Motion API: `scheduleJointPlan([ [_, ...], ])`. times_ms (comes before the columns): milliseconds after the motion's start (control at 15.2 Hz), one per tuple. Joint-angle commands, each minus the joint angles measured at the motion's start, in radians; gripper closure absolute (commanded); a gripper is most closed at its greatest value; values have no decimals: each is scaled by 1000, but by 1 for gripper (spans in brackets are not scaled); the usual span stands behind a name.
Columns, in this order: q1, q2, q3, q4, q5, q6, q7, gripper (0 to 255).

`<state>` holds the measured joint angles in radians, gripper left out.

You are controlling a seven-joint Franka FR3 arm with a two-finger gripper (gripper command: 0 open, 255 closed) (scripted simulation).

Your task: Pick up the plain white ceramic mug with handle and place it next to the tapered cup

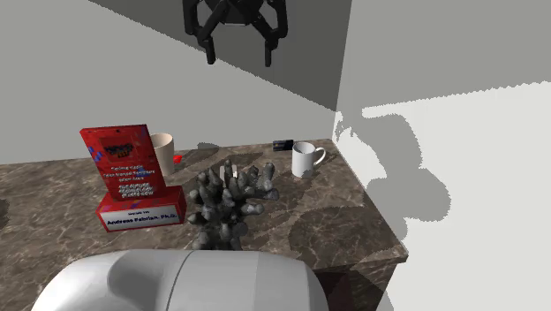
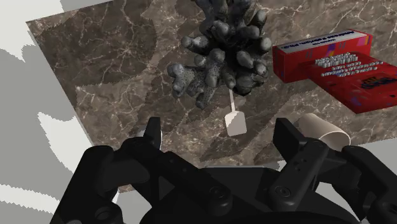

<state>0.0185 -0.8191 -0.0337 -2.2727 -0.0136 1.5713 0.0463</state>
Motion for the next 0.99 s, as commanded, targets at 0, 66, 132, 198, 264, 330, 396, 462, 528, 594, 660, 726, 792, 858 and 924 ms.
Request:
scheduleJointPlan([
  [0, 0, 0, 0, 0, 0, 0, 0, 0],
  [66, -2, 15, -2, -18, -3, 35, 0, 0],
  [132, -4, 32, -5, -35, -6, 71, 0, 0],
  [198, -7, 50, -7, -50, -9, 107, 1, 0],
  [264, -9, 70, -10, -64, -11, 142, 1, 0],
  [330, -11, 91, -13, -77, -14, 178, 1, 0],
  [396, -13, 113, -15, -88, -17, 213, 2, 0],
  [462, -15, 136, -18, -98, -19, 248, 2, 0],
  [528, -18, 161, -21, -107, -22, 284, 3, 0],
  [594, -20, 187, -24, -113, -24, 319, 3, 0],
  [660, -22, 215, -27, -119, -26, 354, 4, 0],
  [726, -24, 243, -29, -123, -29, 388, 4, 0],
  [792, -26, 273, -33, -125, -31, 422, 5, 0],
  [858, -28, 303, -36, -127, -32, 456, 6, 0],
  [924, -29, 335, -39, -126, -34, 489, 6, 0],
])
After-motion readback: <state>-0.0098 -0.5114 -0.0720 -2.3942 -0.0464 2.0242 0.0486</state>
